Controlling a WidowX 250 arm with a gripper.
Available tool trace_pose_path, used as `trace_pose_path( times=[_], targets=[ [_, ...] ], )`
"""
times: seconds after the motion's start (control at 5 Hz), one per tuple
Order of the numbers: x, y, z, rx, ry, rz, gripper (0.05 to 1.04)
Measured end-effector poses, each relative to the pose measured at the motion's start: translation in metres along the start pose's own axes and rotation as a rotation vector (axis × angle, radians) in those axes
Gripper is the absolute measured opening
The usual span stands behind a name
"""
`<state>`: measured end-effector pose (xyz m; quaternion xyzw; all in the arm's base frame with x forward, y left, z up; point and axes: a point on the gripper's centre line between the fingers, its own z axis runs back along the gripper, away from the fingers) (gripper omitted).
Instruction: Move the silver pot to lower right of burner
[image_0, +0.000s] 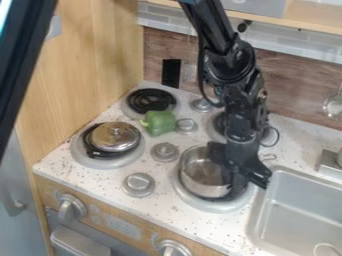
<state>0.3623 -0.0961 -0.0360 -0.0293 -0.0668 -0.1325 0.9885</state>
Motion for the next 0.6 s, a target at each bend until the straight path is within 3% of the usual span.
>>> trace_pose_path(
  times=[0.2,0.4,0.6],
  targets=[
    [0.005,-0.001,0.039,-0.019,-0.033,0.103,0.527],
    [0.003,0.003,0.072,0.018,-0.051,0.172,0.836],
    [-0.007,0.008,0.086,0.053,-0.014,0.216,1.026]
  ],
)
